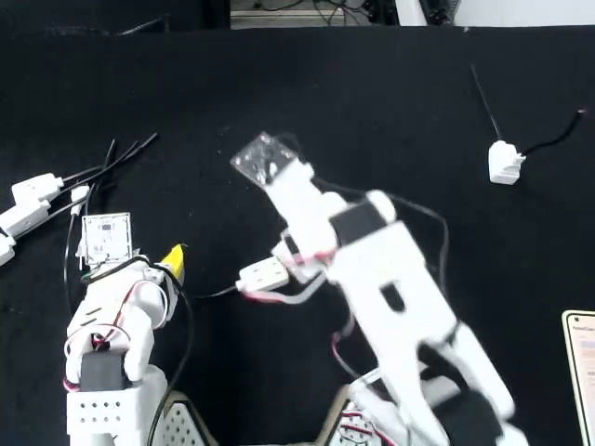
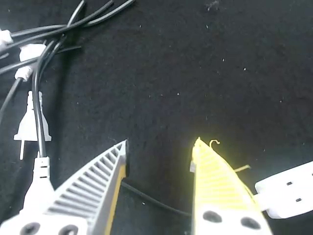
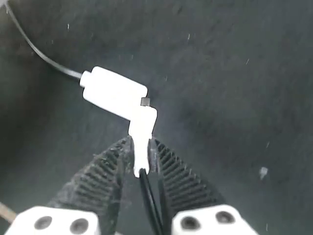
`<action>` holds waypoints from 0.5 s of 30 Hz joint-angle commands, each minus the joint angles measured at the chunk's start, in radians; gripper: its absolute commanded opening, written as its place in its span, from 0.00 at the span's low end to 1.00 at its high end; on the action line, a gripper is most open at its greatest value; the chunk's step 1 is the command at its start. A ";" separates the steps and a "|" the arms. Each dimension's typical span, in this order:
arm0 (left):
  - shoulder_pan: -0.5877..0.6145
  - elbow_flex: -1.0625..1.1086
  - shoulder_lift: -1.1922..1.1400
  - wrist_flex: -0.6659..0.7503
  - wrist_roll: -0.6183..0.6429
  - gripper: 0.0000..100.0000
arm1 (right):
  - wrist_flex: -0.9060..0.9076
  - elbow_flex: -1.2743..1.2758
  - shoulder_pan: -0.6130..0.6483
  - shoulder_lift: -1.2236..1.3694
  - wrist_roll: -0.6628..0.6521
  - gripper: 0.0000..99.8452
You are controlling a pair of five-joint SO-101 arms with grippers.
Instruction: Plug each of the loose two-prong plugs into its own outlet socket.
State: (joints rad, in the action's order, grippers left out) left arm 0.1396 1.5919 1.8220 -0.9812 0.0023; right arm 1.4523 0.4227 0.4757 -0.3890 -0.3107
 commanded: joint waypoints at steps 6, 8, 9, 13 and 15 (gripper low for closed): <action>0.002 0.007 0.003 0.012 0.012 0.22 | 0.238 -0.458 -0.014 0.318 0.114 0.01; 0.002 0.007 0.003 0.014 0.012 0.22 | 0.250 -0.503 -0.012 0.377 0.152 0.01; 0.002 0.007 0.003 0.014 0.012 0.22 | 0.250 -0.518 -0.012 0.406 0.180 0.01; 0.002 0.007 0.003 0.014 0.012 0.22 | 0.293 -0.561 -0.012 0.507 0.229 0.01; 0.002 0.007 0.003 0.015 0.012 0.22 | 0.305 -0.568 -0.012 0.532 0.230 0.01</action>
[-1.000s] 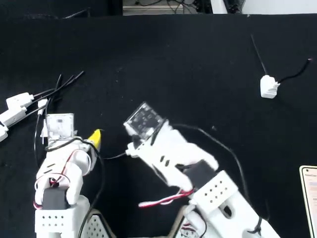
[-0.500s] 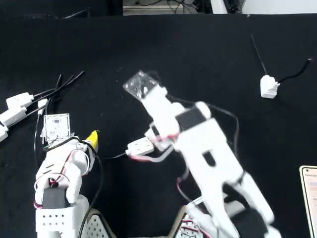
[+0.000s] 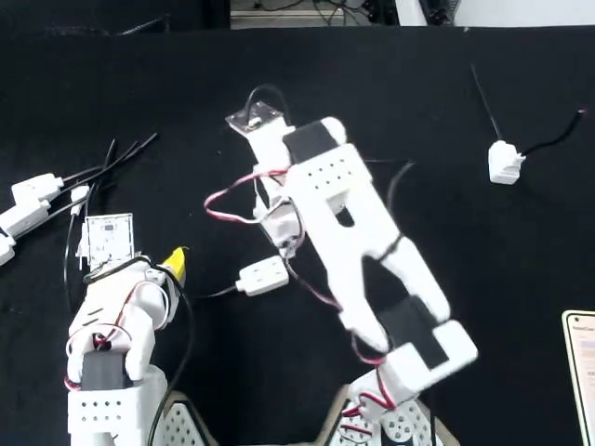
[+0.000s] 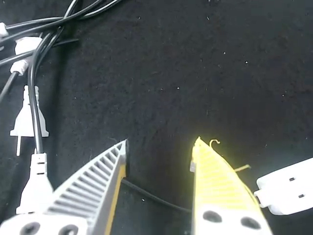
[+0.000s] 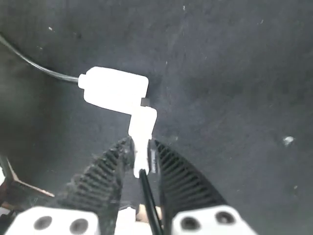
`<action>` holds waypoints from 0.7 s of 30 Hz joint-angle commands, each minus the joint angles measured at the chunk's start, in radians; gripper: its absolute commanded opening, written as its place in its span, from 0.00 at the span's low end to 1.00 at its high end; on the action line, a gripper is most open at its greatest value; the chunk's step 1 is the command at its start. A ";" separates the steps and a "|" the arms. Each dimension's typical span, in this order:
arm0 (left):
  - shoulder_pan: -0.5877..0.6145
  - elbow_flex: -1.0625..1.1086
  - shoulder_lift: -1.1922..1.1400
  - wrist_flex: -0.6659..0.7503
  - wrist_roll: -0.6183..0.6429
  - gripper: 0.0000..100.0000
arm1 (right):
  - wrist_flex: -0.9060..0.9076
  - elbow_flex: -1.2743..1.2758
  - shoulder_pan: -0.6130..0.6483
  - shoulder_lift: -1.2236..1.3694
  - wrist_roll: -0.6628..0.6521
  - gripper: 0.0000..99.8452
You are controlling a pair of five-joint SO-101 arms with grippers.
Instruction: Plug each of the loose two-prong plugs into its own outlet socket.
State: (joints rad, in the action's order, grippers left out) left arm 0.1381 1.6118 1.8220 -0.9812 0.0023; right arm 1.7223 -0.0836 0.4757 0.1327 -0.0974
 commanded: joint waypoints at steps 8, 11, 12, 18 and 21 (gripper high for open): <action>0.004 -0.013 0.003 0.017 0.012 0.22 | 0.035 -0.036 0.074 0.030 0.063 0.01; 0.004 -0.013 0.003 0.017 0.012 0.22 | 0.034 -0.027 0.138 0.042 0.072 0.01; 0.004 -0.013 0.003 0.015 0.012 0.22 | 0.023 -0.027 0.140 0.047 0.074 0.01; 0.004 -0.013 0.003 0.014 0.012 0.22 | 0.017 -0.027 0.094 0.051 0.074 0.01; 0.004 -0.012 0.003 0.014 0.012 0.22 | 0.015 -0.019 0.058 0.053 0.072 0.01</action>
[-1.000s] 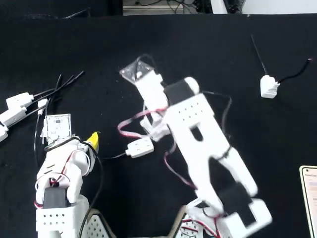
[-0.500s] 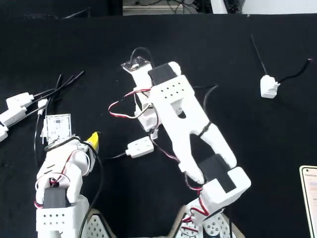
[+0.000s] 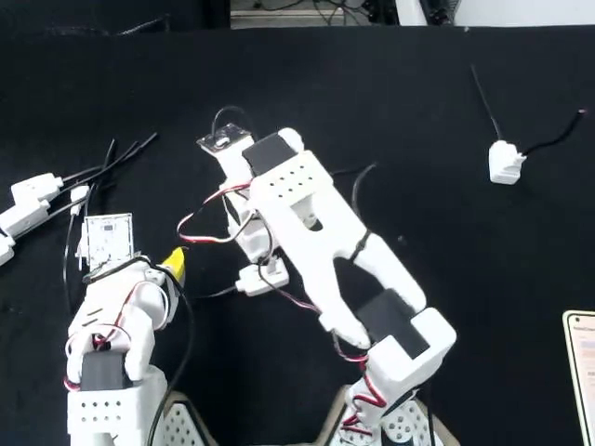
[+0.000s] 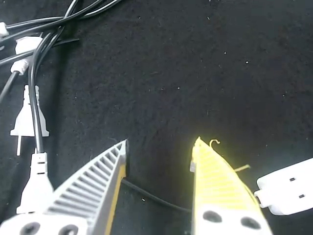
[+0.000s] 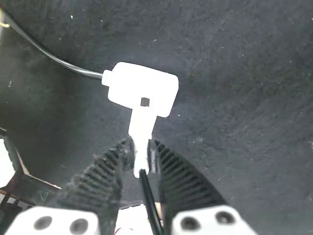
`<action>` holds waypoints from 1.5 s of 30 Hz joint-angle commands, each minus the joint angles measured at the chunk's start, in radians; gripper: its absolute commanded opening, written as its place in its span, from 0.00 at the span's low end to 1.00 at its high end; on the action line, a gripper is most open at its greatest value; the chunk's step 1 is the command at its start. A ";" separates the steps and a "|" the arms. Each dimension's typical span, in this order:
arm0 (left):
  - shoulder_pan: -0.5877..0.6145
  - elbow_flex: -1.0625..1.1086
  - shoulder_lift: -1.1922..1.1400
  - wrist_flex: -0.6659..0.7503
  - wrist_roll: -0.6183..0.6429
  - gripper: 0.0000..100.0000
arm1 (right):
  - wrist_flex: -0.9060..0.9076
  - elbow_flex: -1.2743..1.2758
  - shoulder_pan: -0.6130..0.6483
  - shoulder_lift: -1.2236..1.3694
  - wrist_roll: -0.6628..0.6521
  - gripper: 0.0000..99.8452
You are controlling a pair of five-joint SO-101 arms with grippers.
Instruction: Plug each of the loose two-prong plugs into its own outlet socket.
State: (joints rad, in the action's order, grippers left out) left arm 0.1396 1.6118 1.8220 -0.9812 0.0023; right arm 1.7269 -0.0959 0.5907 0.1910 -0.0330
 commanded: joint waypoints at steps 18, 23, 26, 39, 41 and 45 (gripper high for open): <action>0.002 -0.010 0.003 0.011 0.017 0.22 | 0.003 -0.010 -0.074 0.004 -0.028 0.01; 0.002 -0.010 0.003 0.011 0.017 0.22 | 0.003 -0.015 -0.072 0.059 -0.020 0.01; 0.002 -0.010 0.003 0.011 0.017 0.22 | 0.003 -0.016 -0.075 0.070 -0.023 0.01; 0.002 -0.010 0.003 0.011 0.017 0.22 | -0.002 -0.044 -0.074 0.067 -0.028 0.01; 0.002 -0.010 0.003 0.011 0.017 0.22 | -0.002 -0.047 -0.074 0.067 -0.028 0.01; 0.002 -0.010 0.003 0.011 0.017 0.22 | 0.025 -0.081 -0.074 0.059 -0.028 0.01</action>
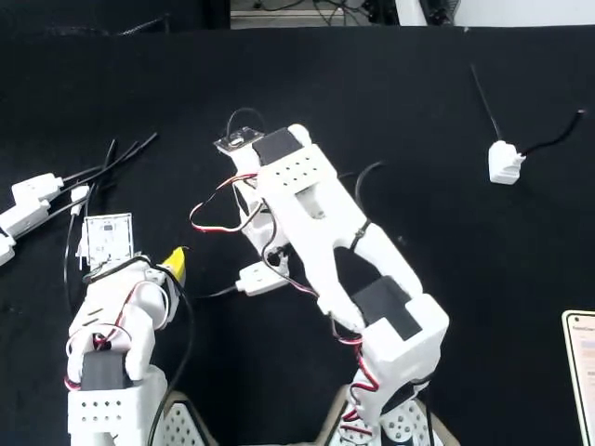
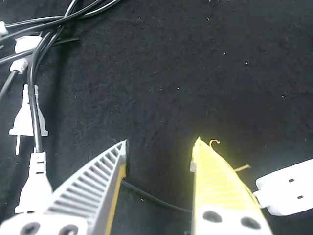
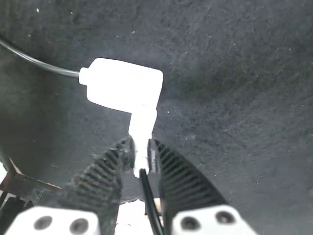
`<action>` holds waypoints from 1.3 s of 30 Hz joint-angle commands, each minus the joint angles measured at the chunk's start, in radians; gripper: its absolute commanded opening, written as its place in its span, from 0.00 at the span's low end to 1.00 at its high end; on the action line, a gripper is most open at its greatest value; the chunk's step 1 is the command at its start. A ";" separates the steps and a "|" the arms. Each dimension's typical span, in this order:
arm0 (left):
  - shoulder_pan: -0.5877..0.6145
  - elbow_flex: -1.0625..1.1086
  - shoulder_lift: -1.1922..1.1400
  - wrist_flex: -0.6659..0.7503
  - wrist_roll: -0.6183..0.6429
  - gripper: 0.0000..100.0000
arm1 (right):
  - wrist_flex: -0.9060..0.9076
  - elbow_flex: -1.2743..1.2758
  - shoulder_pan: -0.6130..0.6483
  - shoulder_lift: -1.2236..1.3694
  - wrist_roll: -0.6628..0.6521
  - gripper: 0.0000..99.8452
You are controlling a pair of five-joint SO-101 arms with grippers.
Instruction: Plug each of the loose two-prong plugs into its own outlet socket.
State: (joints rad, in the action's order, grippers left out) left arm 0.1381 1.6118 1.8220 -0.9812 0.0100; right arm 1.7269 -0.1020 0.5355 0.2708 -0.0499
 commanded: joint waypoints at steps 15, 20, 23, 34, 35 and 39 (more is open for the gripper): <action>0.004 -0.010 0.003 0.011 0.009 0.22 | 0.029 -0.035 -0.014 -0.013 -0.011 0.01; 0.004 -0.010 0.003 0.011 0.009 0.22 | 0.025 -0.021 -0.018 -0.013 -0.012 0.01; 0.004 -0.010 0.003 0.011 0.009 0.22 | 0.020 -0.019 -0.018 -0.013 -0.012 0.01; 0.004 -0.010 0.003 0.011 0.009 0.22 | -0.015 0.002 -0.018 -0.012 -0.012 0.01; 0.004 -0.010 0.003 0.011 0.009 0.22 | -0.018 0.012 -0.018 -0.012 -0.012 0.01; 0.004 -0.010 0.003 0.011 0.009 0.22 | -0.044 0.033 -0.018 -0.012 -0.012 0.01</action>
State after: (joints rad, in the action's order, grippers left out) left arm 0.1381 1.6118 1.8220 -0.9812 0.0100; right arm 1.7116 -0.0683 0.5355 0.2723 -0.0514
